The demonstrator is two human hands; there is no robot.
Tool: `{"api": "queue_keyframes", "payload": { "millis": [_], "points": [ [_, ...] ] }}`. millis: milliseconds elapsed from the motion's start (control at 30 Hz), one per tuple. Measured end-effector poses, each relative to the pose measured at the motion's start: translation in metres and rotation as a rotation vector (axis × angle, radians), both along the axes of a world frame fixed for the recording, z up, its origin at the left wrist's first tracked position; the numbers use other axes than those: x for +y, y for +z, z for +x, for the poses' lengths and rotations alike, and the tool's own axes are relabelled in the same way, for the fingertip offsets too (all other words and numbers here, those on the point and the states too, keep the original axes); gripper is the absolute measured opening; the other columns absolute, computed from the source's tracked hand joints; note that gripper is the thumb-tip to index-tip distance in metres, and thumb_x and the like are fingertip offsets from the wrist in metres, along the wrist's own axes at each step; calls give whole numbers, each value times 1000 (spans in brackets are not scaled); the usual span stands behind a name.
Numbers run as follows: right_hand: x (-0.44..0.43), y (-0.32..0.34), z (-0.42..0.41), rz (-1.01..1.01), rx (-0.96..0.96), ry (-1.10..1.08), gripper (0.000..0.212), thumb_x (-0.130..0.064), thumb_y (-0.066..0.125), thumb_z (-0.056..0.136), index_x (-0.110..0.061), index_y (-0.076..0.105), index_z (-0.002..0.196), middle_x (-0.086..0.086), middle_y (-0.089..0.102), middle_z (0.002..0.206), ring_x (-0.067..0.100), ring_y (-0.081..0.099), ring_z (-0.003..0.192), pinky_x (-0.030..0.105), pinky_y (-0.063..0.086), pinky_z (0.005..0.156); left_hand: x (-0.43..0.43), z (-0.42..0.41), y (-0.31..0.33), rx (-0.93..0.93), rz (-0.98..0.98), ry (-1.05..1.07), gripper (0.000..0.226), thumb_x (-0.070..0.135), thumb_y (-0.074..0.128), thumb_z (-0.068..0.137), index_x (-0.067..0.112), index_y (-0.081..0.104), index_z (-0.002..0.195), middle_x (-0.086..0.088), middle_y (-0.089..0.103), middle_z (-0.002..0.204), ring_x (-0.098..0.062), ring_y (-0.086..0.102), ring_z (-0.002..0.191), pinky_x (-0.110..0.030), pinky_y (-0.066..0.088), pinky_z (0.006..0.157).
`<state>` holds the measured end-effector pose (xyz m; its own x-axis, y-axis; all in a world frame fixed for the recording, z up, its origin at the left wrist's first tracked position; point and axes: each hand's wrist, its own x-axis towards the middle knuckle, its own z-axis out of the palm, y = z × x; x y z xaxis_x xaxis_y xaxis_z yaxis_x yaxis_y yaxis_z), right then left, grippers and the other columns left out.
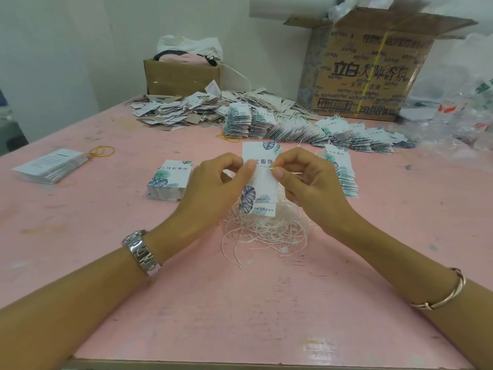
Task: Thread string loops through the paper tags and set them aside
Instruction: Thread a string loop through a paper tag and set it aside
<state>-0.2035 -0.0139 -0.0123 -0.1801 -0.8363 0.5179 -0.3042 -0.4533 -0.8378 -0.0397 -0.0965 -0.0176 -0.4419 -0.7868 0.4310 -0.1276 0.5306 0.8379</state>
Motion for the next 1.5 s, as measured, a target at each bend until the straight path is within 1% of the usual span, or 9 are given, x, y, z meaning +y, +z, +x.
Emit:
{"api": "queue_keyframes", "payload": {
  "millis": [133,367,800,1000,1100,1267,1367,1433,1500],
  "points": [
    [0,-2,1,0,14,37,6,-4,61,94,-8,61,89,-4,62,71,7,36,46,16,34,46,0,-1,3,215,230,-84,9,27,67,92,24,74,89,4,76,77,-7,64,65,-26,52,61],
    [0,-1,0,-17,12,24,7,-5,62,93,-10,61,89,-8,64,74,1,47,54,15,36,48,3,2,8,297,406,-174,3,19,73,86,19,75,85,1,76,74,-7,69,60,-20,54,52],
    [3,1,2,-6,-27,27,5,-5,62,93,-8,61,89,-7,65,74,4,41,48,16,34,44,7,3,11,341,438,-188,5,17,74,83,20,77,85,1,77,77,-9,71,63,-17,54,53],
    [1,8,-3,-38,-123,-156,5,-10,64,93,-14,63,90,-2,66,96,3,34,44,14,29,44,5,4,11,326,473,-214,8,19,73,84,19,77,91,-1,77,83,-9,71,68,-18,55,57],
    [0,10,-8,22,-126,-219,8,-9,66,91,-16,65,88,-4,62,90,0,37,42,11,30,44,7,2,9,316,475,-273,11,21,73,81,19,77,90,-1,77,84,-9,72,69,-19,56,58],
    [2,11,-4,39,-104,-73,15,3,57,93,-11,62,94,-12,69,70,-3,53,42,5,35,44,8,1,6,254,443,-312,19,23,71,82,15,76,98,-1,78,86,-8,72,70,-19,55,57],
    [1,8,-5,83,-79,-50,26,5,56,94,-20,64,92,-5,69,66,1,39,41,13,28,42,8,1,5,222,437,-332,21,23,70,85,13,76,103,-2,78,90,-10,72,73,-21,57,60],
    [-1,7,-7,108,-109,-54,38,7,55,93,-28,68,85,13,61,71,9,28,45,17,22,43,9,0,5,206,437,-347,20,22,69,86,14,76,103,-3,78,91,-11,73,75,-23,58,61],
    [-2,6,-8,124,-152,-16,45,8,55,92,-31,71,79,12,56,70,9,27,46,17,23,44,9,0,5,195,436,-357,19,22,69,86,14,76,102,-3,77,91,-12,73,77,-24,58,61]
  ]
}}
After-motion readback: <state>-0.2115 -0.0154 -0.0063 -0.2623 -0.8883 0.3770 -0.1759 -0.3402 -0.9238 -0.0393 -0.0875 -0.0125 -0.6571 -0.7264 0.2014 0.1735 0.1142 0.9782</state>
